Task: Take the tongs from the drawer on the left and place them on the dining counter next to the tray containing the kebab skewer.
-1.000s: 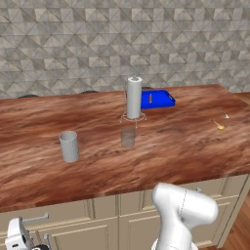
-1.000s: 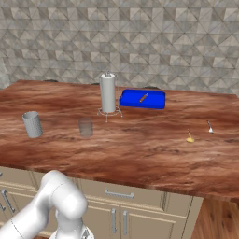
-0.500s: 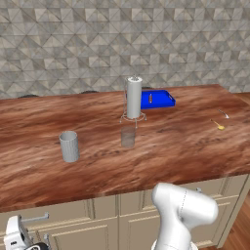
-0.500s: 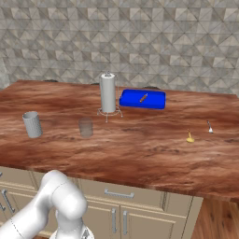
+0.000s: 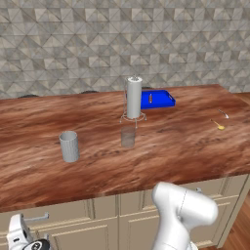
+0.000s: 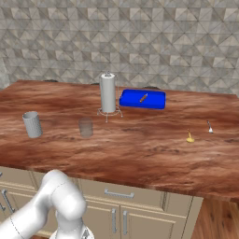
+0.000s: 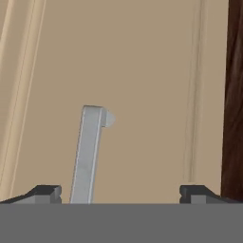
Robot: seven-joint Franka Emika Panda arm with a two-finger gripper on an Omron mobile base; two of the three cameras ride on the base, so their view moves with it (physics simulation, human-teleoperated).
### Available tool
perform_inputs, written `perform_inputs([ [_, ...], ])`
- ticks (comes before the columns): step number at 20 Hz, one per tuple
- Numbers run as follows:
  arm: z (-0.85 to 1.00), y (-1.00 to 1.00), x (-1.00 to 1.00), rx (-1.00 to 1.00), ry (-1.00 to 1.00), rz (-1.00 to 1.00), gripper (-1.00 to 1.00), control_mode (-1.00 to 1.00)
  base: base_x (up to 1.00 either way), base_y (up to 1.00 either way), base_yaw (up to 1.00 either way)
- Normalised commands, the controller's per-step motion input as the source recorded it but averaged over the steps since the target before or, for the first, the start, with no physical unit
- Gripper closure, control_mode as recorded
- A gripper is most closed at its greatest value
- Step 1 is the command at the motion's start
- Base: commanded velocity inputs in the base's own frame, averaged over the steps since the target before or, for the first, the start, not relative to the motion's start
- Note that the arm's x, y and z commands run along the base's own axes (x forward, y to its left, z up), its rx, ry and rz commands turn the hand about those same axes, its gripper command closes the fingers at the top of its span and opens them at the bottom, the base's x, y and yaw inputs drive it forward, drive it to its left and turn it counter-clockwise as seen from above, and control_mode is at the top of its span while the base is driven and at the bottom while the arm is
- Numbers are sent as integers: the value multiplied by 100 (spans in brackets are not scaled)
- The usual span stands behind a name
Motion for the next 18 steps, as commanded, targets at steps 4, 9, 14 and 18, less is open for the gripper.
perform_inputs([
  [4, -36, 0, 19, 0, 0, 0, -100, -100, 0, 0, 0],
  [9, -24, 0, 10, 0, 0, 0, -100, -100, 0, 0, 0],
  [14, -27, 0, 2, 0, 0, 0, -100, -100, 0, 0, 0],
  [18, -15, 0, 0, 0, 0, 0, -100, -100, 0, 0, 0],
])
